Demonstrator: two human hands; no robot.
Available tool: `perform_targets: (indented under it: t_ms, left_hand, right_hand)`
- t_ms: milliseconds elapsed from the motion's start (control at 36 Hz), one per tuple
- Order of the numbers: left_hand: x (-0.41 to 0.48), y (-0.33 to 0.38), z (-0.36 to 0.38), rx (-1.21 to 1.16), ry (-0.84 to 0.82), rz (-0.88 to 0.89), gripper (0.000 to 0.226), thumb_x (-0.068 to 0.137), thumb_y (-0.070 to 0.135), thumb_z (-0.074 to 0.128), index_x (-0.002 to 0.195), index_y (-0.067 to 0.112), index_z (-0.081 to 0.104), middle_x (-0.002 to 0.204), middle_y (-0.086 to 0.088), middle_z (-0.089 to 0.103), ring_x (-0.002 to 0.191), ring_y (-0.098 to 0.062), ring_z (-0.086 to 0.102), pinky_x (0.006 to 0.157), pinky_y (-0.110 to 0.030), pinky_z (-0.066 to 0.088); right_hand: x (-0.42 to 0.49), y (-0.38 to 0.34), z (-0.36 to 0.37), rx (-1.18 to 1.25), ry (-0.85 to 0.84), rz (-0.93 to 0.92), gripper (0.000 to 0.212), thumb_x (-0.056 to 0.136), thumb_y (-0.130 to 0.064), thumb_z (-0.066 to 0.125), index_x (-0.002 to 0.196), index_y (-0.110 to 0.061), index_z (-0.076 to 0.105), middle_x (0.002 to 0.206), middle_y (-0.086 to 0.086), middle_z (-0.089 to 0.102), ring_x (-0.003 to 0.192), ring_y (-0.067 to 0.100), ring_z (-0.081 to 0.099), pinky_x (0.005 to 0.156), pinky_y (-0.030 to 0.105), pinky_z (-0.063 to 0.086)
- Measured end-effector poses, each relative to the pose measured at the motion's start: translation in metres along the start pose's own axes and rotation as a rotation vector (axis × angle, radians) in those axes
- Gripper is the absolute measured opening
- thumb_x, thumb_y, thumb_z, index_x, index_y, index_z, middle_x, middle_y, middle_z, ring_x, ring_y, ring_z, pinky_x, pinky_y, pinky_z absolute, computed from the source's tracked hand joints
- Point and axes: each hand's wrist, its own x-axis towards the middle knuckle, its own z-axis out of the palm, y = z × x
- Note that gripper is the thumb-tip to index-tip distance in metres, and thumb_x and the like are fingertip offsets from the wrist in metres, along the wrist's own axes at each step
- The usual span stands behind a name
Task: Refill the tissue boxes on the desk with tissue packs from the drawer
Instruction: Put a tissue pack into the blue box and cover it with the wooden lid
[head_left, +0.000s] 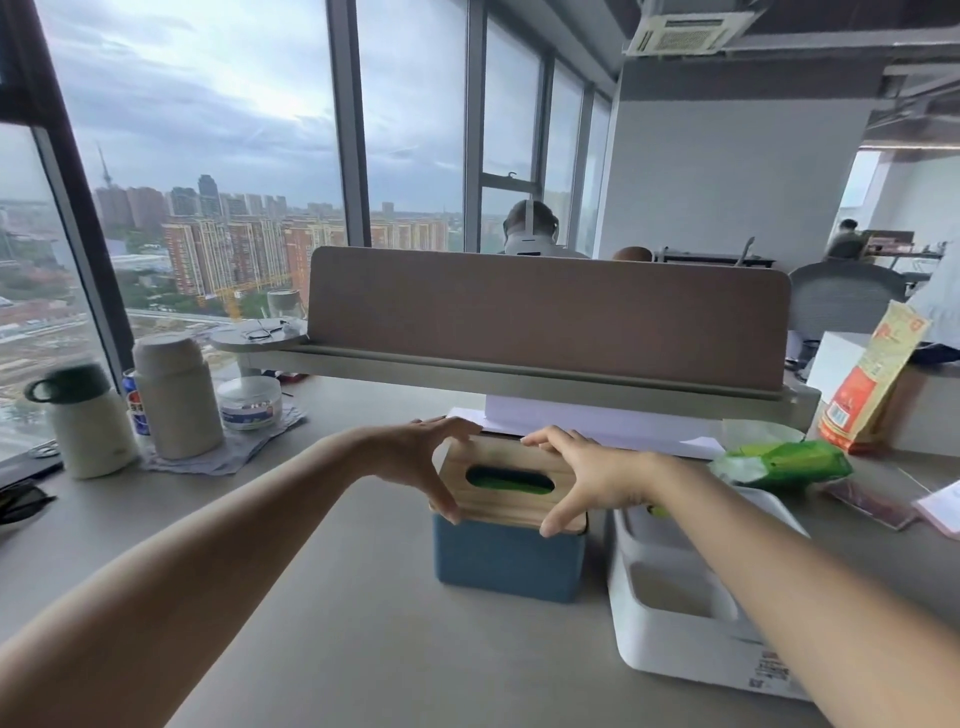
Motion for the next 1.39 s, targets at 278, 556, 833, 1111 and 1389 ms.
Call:
perform_targets:
  t_ms: [278,556,833,1111,1389]
  left_hand:
    - [0.009,0.0,-0.003,-0.057,-0.089,-0.022,0.113,0.047,0.053,0.087,0.141,0.047,0.026,0.149,0.021,0.03,0.138,-0.012,0.03,0.112,-0.037,0.034]
    - [0.01,-0.001,0.0,-0.087,-0.088,-0.018,0.114,0.048,0.05,0.088,0.142,0.047,0.025,0.149,0.021,0.028,0.138,-0.011,0.029,0.111,-0.034,0.033]
    - [0.01,-0.008,0.004,-0.16,-0.121,-0.028,0.114,0.056,0.042,0.088,0.147,0.044,0.021,0.154,0.021,0.021,0.142,-0.011,0.023,0.114,-0.034,0.028]
    - [0.01,-0.011,0.004,-0.203,-0.068,-0.034,0.092,0.075,0.03,0.079,0.149,0.038,0.025,0.151,0.009,0.034,0.143,-0.011,0.025,0.104,-0.024,0.025]
    - [0.014,-0.019,0.014,-0.206,-0.096,-0.029,0.096,0.074,0.035,0.079,0.15,0.038,0.021,0.157,0.016,0.023,0.144,-0.01,0.024,0.107,-0.022,0.023]
  right_hand:
    - [0.008,0.009,0.0,0.074,-0.044,0.013,0.101,0.058,-0.045,0.087,0.139,-0.046,0.025,0.153,-0.009,0.022,0.142,0.015,0.024,0.115,0.041,0.029]
    - [0.009,0.012,-0.001,0.06,-0.055,-0.006,0.101,0.059,-0.044,0.087,0.139,-0.046,0.025,0.153,-0.009,0.022,0.143,0.014,0.022,0.115,0.038,0.028]
    - [0.008,0.019,0.001,0.035,-0.036,-0.03,0.099,0.058,-0.052,0.085,0.138,-0.046,0.028,0.151,-0.013,0.026,0.14,0.01,0.025,0.115,0.037,0.029]
    - [0.01,0.027,-0.001,0.005,-0.057,-0.032,0.1,0.061,-0.061,0.079,0.144,-0.042,0.027,0.154,-0.017,0.026,0.141,0.008,0.026,0.116,0.034,0.027]
    - [0.011,0.028,0.003,-0.075,-0.053,-0.035,0.097,0.068,-0.056,0.077,0.147,-0.039,0.023,0.156,-0.014,0.021,0.144,0.009,0.023,0.118,0.035,0.024]
